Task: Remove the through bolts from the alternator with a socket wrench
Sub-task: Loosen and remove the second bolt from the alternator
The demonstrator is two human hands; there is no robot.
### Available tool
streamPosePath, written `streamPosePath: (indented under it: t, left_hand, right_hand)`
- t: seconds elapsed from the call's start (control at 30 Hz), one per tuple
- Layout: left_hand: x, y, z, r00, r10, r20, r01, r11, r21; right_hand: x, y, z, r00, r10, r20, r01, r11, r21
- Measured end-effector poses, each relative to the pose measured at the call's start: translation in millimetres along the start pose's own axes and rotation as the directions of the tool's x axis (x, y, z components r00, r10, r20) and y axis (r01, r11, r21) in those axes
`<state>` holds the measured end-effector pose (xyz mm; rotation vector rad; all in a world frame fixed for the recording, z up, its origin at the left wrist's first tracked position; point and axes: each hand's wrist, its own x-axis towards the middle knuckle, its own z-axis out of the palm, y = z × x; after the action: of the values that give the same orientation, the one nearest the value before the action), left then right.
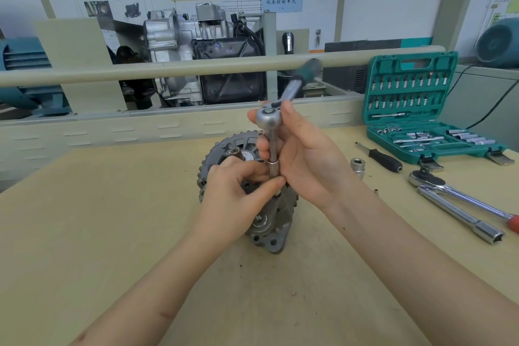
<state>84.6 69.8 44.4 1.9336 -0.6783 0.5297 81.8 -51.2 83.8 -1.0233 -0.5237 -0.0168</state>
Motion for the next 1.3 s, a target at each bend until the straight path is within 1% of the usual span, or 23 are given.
streamPosePath:
  t: [0.1,0.17,0.3,0.4,0.53,0.63,0.7,0.8,0.9,0.93,1.03,1.13,1.2,1.3]
  left_hand:
    - [0,3,2,1.0,-0.019,-0.024,0.019,1.0,0.006]
    - [1,4,2,0.999,-0.028,-0.031,0.028,1.0,0.001]
    - [1,2,2,0.999,-0.04,0.0,0.04,0.999,-0.02]
    - [1,-1,1,0.998,-0.032,0.048,0.033,0.999,-0.028]
    - [0,-2,0,0.999,-0.034,0.002,0.034,0.999,-0.02]
    - [1,-2,2,1.0,-0.02,-0.021,0.02,1.0,0.015]
    - [2,-1,2,1.0,-0.017,-0.024,0.017,1.0,0.024]
    - [5,-2,-1,0.999,-0.023,0.045,0.023,1.0,0.012]
    - [7,-4,-6,0.989,-0.041,0.14,0.042,0.999,-0.011]
    - [8,-4,-7,0.989,-0.043,0.141,0.046,0.999,-0.019]
    - [7,-4,-6,0.997,-0.015,0.073,0.014,1.0,0.013]
    - [6,-2,-4,0.999,-0.003,0.038,0.002,1.0,0.027]
    - [6,-2,-4,0.999,-0.007,0.054,0.006,1.0,0.02]
    - [7,-4,-5,0.993,-0.025,0.117,0.028,0.999,-0.017]
  right_hand:
    - [0,-1,-2,0.999,-0.036,-0.016,0.037,0.997,0.064]
    - [0,-1,-3,0.999,-0.021,-0.028,0.024,0.996,0.086]
    - [2,-1,-4,0.998,0.036,-0.049,-0.036,0.999,0.002]
    - [1,-2,-1,1.0,0.029,-0.006,-0.029,0.999,-0.024]
    - [-2,1,1,1.0,-0.009,0.025,0.009,1.0,0.003]
    - [-2,0,1,1.0,-0.019,0.014,0.019,0.999,0.035]
    - [-2,0,1,1.0,0.0,-0.004,0.0,0.999,0.033]
    - [0,-1,3,0.999,0.035,0.002,-0.035,0.999,0.001]
    - [-2,-1,6,0.999,0.024,0.033,-0.024,1.0,0.008]
    - [-3,-1,7,0.999,0.012,0.036,-0.012,1.0,0.008]
    - [-4,0,7,0.999,-0.033,0.025,0.033,0.999,0.015]
    - [-4,0,6,0.999,-0.033,0.019,0.032,0.999,0.033]
    - [-3,0,6,1.0,-0.018,0.015,0.018,0.999,0.027]
    - [-2,0,5,1.0,0.002,0.028,-0.001,1.0,-0.007]
